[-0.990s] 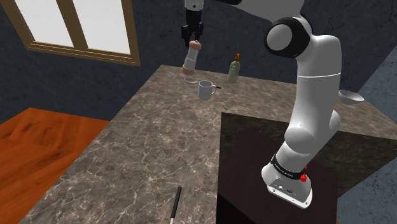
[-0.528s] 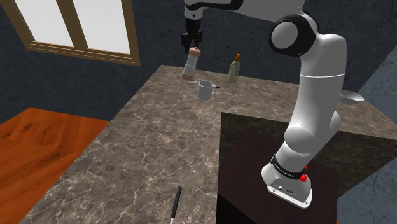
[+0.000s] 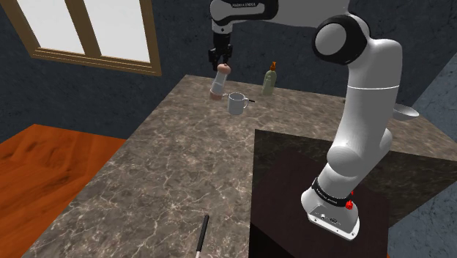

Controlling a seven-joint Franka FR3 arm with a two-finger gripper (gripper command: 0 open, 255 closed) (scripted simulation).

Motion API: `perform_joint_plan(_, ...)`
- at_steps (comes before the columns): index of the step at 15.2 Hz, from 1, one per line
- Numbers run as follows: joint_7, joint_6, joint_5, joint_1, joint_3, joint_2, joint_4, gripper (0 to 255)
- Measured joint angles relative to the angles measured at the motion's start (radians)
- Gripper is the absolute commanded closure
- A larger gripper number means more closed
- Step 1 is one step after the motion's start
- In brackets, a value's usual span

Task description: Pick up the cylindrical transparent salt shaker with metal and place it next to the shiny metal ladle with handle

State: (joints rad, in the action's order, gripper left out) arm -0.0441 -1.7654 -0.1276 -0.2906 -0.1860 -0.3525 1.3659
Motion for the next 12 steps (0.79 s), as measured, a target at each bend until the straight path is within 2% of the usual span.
perform_joint_plan(12,0.014,-0.157,-0.006,-0.004,0.003,-0.011,0.147,255)
